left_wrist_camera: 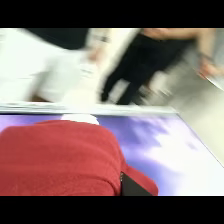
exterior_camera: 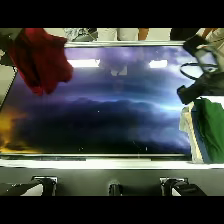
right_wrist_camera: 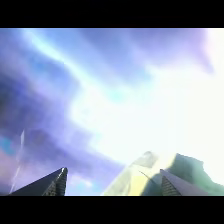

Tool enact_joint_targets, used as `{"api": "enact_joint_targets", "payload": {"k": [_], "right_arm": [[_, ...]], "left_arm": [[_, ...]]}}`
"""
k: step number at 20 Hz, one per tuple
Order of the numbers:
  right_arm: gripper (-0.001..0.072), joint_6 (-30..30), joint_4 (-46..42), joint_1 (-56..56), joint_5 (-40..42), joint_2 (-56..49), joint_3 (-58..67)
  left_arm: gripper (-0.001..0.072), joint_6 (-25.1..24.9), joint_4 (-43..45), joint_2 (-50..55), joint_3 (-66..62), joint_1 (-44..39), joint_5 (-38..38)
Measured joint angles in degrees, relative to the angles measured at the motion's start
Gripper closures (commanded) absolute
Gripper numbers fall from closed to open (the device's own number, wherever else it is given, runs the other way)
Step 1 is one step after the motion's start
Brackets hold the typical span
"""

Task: Fold the shirts.

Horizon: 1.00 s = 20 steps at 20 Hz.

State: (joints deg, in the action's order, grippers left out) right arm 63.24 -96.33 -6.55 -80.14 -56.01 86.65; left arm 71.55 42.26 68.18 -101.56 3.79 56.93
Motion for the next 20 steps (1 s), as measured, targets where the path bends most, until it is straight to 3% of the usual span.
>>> {"api": "enact_joint_targets", "payload": {"k": [5, 12, 13, 14, 15, 20], "right_arm": [[0.0032, 0.4, -0.7, 0.0, -4.4, 8.7, 0.2], [0.0032, 0.4, -1.0, 0.0, -8.4, 8.9, 0.2], [0.0032, 0.4, -1.0, 0.0, -8.6, 7.5, 0.2], [0.0033, 0.4, -1.0, 0.0, -8.8, 6.2, 0.2], [0.0032, 0.4, -0.9, 0.0, -8.9, 4.4, 0.2], [0.0032, -3.0, 6.6, 0.0, -9.4, -6.4, -0.8]], "left_arm": [[0.0684, 6.1, 4.0, -3.6, 4.0, -15.2, 6.3], [0.0677, 14.9, 10.8, 4.3, 24.1, -36.5, -0.2], [0.0468, 15.6, 11.0, 7.1, 25.4, -38.4, -1.3], [0.0076, 16.0, 11.0, 9.7, 25.9, -39.5, -1.7], [-0.0013, 16.8, 11.0, 12.5, 25.8, -40.1, -1.7], [-0.0013, 19.5, 17.0, 17.5, 17.8, -33.2, 7.0]]}}
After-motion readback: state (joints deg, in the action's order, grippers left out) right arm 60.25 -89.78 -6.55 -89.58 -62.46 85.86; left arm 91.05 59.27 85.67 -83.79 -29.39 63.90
